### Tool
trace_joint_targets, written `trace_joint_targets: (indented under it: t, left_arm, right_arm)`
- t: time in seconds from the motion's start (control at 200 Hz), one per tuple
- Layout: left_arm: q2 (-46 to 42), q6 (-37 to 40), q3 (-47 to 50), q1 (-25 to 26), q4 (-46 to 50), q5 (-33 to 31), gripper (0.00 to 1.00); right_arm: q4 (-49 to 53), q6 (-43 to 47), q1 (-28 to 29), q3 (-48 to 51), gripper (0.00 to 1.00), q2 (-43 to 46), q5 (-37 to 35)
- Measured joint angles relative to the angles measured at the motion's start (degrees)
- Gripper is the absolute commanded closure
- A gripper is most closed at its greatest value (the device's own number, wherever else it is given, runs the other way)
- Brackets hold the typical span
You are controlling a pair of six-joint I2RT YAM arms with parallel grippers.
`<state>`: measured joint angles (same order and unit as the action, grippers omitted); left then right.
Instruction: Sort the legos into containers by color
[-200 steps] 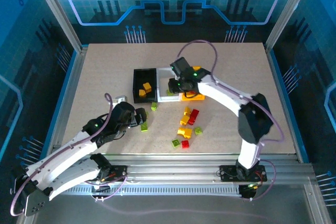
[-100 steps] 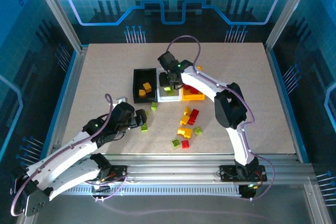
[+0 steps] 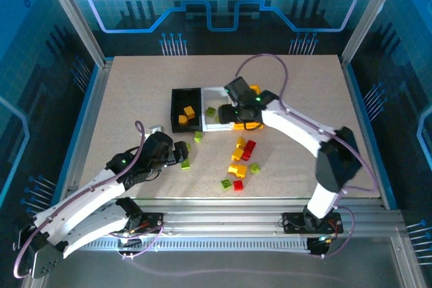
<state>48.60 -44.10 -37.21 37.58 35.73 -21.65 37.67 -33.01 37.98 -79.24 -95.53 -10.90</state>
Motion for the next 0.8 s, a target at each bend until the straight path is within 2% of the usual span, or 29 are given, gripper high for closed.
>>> trace_joint_targets:
  t: [0.17, 0.4, 0.555, 0.8]
  left_arm:
    - [0.1, 0.0, 0.0, -0.3, 0.0, 0.1, 0.01]
    - [1.0, -0.5, 0.1, -0.5, -0.9, 0.5, 0.01]
    - [1.7, -0.9, 0.4, -0.6, -1.3, 0.5, 0.01]
    - [2.1, -1.0, 0.4, -0.6, -1.5, 0.5, 0.01]
  right_arm:
    - [1.3, -0.3, 0.1, 14.5, 0.25, 11.4, 1.0]
    - [3.9, -1.6, 0.4, 30.7, 0.29, 17.3, 2.4]
    - [3.8, -1.5, 1.4, 34.0, 0.29, 17.1, 4.0]
    - [0.4, -0.6, 4.0, 34.0, 0.31, 11.3, 4.8]
